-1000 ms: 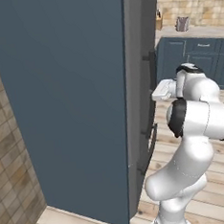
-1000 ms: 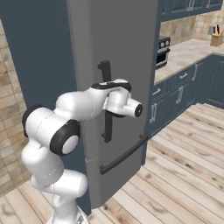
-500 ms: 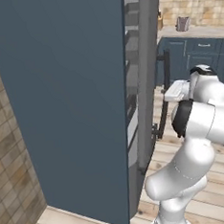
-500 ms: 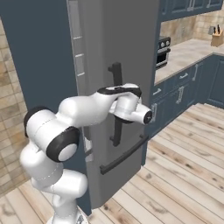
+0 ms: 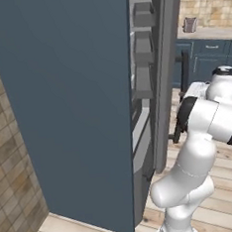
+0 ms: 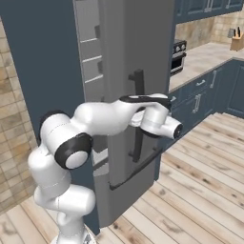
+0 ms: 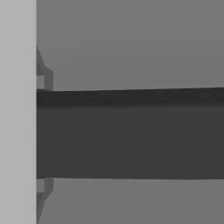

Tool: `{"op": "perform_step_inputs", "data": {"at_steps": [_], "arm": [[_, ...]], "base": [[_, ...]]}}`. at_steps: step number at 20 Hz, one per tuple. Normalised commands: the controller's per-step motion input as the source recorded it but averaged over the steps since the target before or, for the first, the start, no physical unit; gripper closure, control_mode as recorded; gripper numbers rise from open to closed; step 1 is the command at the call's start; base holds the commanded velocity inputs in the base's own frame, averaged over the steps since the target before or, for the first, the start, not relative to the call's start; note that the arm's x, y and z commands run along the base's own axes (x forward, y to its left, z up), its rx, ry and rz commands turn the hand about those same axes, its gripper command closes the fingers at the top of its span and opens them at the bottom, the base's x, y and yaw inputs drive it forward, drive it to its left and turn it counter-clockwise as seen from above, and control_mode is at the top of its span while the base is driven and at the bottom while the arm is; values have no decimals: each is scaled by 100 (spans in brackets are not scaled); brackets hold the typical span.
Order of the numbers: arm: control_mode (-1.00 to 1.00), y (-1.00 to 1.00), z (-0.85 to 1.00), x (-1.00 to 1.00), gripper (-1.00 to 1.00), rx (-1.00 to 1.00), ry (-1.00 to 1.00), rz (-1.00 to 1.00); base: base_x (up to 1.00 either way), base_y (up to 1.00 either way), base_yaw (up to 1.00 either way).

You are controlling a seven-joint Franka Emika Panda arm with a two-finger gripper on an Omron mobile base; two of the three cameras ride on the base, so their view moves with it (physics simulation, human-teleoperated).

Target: Move the hot dog bun to the plate on the dining table and place the condiment next to that plate. Then navigate to the fridge and take the sausage and place it on the plate as well.

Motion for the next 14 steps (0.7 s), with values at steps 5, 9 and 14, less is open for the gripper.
{"op": "perform_step_inputs", "data": {"at_steps": [5,9,14], "arm": [[-100,-25,0,-41,-100,0,0,-1],[-100,10,7,-79,-100,-1,-13,-2],[-100,6,16,-84,-100,0,-19,-8]], "base": [[0,0,0],[0,0,0],[0,0,0]]}}
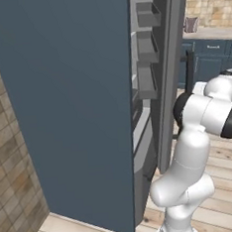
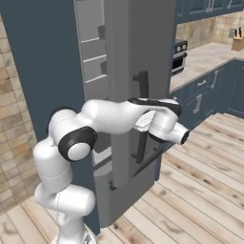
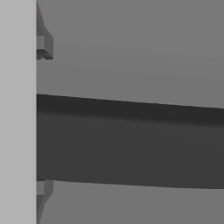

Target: Move the hot dog bun to the plate on the dining table and place the condiment next to that plate. Then navigate to the fridge and take the sausage and place it on the plate as well.

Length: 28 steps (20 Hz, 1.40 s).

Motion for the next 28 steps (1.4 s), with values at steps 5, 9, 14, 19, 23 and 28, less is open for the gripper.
{"op": "perform_step_inputs", "data": {"at_steps": [5,9,14,19,23,28], "arm": [[-100,0,31,-55,-100,0,-14,-13],[-100,-10,40,-39,-100,-1,-12,-15],[-100,-27,21,-8,-100,-4,-6,-8],[-100,-30,-1,3,-100,-3,0,-8],[-100,-17,-7,9,-100,-4,0,-8],[-100,-9,-3,-8,-100,0,-1,-10]], "base": [[0,0,0],[0,0,0],[0,0,0],[0,0,0],[0,0,0],[0,0,0]]}}
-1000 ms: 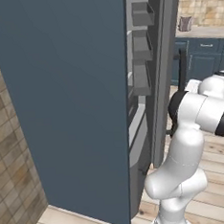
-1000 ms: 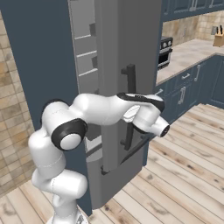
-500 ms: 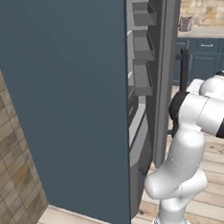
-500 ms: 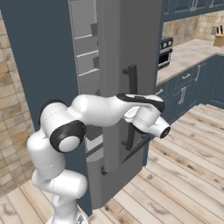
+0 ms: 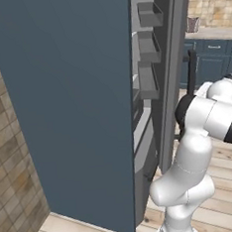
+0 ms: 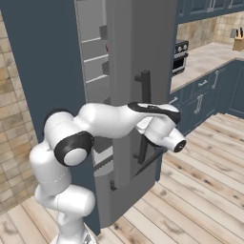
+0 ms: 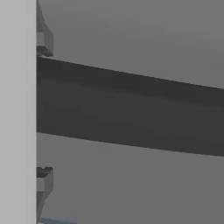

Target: Move the hot dog bun to the plate on the dining table and place the condiment next to that plate. Then navigate to the fridge and take the sausage and place it on the plate as well.

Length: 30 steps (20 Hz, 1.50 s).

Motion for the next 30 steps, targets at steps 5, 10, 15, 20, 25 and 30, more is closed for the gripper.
{"op": "perform_step_inputs", "data": {"at_steps": [5,10,15,20,25,30], "arm": [[-100,-19,1,-69,-100,0,-13,-14],[-100,-1,17,-92,-100,0,-8,-12],[-100,2,60,-83,-100,-5,-9,-6],[-100,16,68,-59,-100,-15,-2,-4],[-100,18,67,-48,-100,-22,0,-7],[-100,43,26,-19,-100,-26,3,-9]], "base": [[0,0,0],[0,0,0],[0,0,0],[0,0,0],[0,0,0],[0,0,0]]}}
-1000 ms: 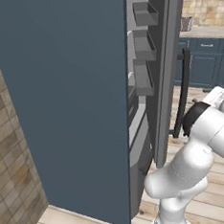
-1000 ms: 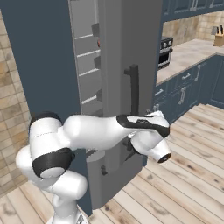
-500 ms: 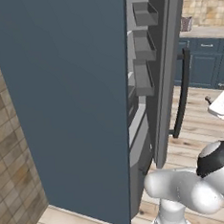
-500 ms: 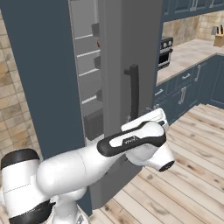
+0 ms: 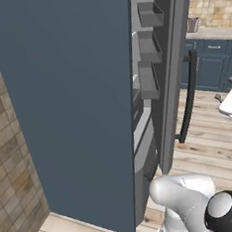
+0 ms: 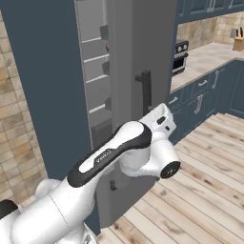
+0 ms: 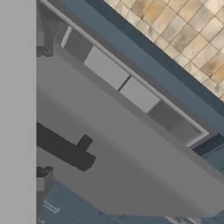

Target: Move the hot dog bun to the plate on the dining table and place the condiment next to that plate. Then navigate to the fridge and take the sausage and place it on the plate as well.

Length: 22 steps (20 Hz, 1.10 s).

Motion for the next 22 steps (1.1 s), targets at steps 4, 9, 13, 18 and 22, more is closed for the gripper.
{"op": "perform_step_inputs", "data": {"at_steps": [4,9,13,18,22], "arm": [[-100,55,10,-5,-100,-29,13,-8],[-100,53,16,-5,-100,-27,12,-10],[-100,51,30,-1,-100,-25,8,-13],[-100,40,32,0,-100,-25,5,-16],[-100,31,24,0,-100,-26,5,-20]], "base": [[0,0,0],[0,0,0],[0,0,0],[0,0,0],[0,0,0]]}}
